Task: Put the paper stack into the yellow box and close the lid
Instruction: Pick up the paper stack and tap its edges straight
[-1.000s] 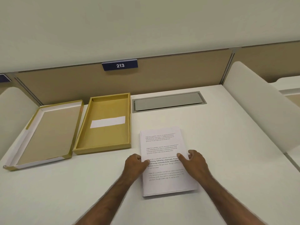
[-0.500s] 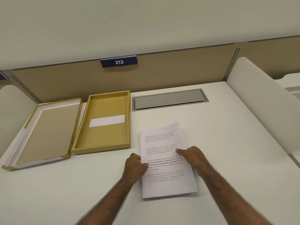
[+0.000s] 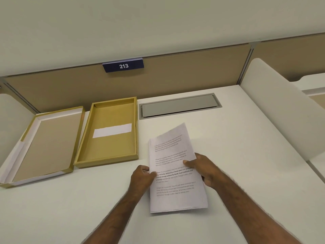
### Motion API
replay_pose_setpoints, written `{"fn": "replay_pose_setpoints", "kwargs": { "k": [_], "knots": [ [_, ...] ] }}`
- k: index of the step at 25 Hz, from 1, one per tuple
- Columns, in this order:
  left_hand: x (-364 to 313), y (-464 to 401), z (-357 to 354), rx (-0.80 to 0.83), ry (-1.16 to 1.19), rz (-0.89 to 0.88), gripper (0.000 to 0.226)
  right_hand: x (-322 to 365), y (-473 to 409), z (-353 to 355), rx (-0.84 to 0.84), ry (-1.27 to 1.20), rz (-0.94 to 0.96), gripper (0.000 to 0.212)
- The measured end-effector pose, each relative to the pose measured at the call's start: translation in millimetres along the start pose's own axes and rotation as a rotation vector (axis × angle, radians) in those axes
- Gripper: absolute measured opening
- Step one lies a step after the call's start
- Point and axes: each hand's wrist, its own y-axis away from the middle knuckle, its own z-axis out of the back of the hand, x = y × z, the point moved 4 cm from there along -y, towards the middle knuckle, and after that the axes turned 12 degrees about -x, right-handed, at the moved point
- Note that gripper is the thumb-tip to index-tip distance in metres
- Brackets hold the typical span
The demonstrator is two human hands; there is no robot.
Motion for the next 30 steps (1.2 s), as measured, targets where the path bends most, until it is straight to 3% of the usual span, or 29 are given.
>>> {"fn": "replay_pose_setpoints", "kwargs": {
  "k": [2,5,8,10,13,17,23,27,30],
  "knots": [
    [-13.4,5.0,7.4,0.042,0.129,-0.011,0.059,9.5,13.2,3.3,0.064,-0.007,0.091,0.037],
    [-57.5,16.1,24.9,0.140,0.541,-0.184,0.056,36.2,38.0,11.1,0.194,-0.061,0.305,0.039],
    [-90.2,24.6,52.7,0.028,0.727,-0.372,0.064,67.7,55.6,23.6,0.226,-0.012,0.540,0.047],
    [-97.2,28.8,60.0,-0.040,0.716,-0.447,0.071,71.6,55.5,28.3,0.181,0.029,0.597,0.047],
    [-84.6,31.9,47.7,-0.018,0.647,-0.477,0.075,46.0,47.6,26.2,0.082,0.067,0.597,0.043],
    [-53.3,35.5,25.5,0.050,0.508,-0.489,0.063,11.5,38.2,28.7,-0.015,0.112,0.641,0.055],
    [-56.4,29.9,23.5,0.042,0.524,-0.540,0.065,-0.4,37.7,24.6,-0.144,0.149,0.666,0.043],
    [-59.5,30.0,31.1,-0.020,0.545,-0.616,0.066,8.0,49.2,25.7,-0.187,0.154,0.725,0.037],
    [-44.7,34.4,18.1,0.032,0.496,-0.591,0.073,-12.3,43.6,23.3,-0.141,0.211,0.694,0.053]
  ]
}}
